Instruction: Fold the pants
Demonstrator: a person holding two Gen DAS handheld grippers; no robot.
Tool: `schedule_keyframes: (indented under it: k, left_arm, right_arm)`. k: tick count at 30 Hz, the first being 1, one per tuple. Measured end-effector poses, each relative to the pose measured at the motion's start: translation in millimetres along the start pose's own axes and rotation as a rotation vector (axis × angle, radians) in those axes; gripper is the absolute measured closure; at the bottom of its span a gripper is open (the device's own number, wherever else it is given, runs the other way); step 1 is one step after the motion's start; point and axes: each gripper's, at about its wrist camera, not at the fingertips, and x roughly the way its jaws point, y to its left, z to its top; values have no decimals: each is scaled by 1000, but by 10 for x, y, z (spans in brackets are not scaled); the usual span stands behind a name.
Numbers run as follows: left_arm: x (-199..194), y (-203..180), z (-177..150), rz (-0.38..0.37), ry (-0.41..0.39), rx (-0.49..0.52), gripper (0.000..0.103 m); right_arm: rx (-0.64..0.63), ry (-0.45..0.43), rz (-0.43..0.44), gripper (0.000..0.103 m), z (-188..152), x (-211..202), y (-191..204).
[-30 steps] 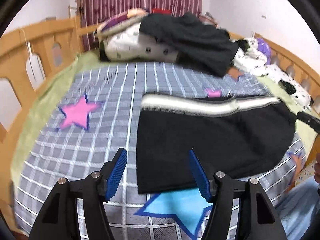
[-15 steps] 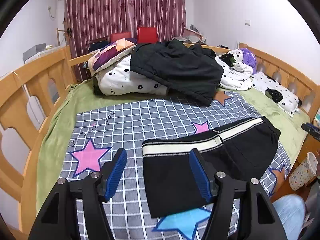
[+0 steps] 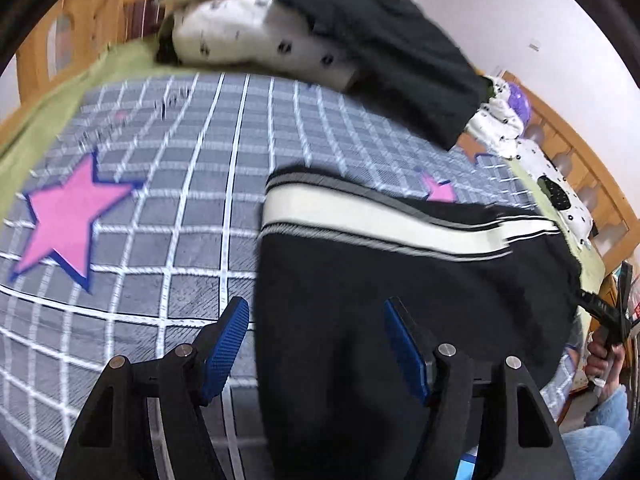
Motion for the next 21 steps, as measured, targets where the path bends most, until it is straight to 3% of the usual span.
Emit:
schedule_keyframes:
  k: [4,7,8,11,14,17,21]
  left_arm:
    - [380,169,-36,-108,76,-56,42]
    - [440,181,-18,-132,35,-58,43]
    - [462,191,0,-147,39,-72,50]
    - [432,216,61,-175,46,-137,91]
    - [141,137,149,-167,-47,-152,93]
    - [-115,50,331,-186,-102,-144,94]
    - [-487,109,565,-220,-150,-142,94]
  right_arm:
    - [74,8,20,33,127,358,-105]
    - [68,-9,0,34,250,483,-50]
    - [69,-7,-7,45,277,513,-47]
    - [65,-36,-43,80,348,476,-7]
    - [36,-113,-13,88,450,206,133]
    - [-25,-192,-37,90,593,-74,497]
    - [-49,-286,21,90,810,-517,993]
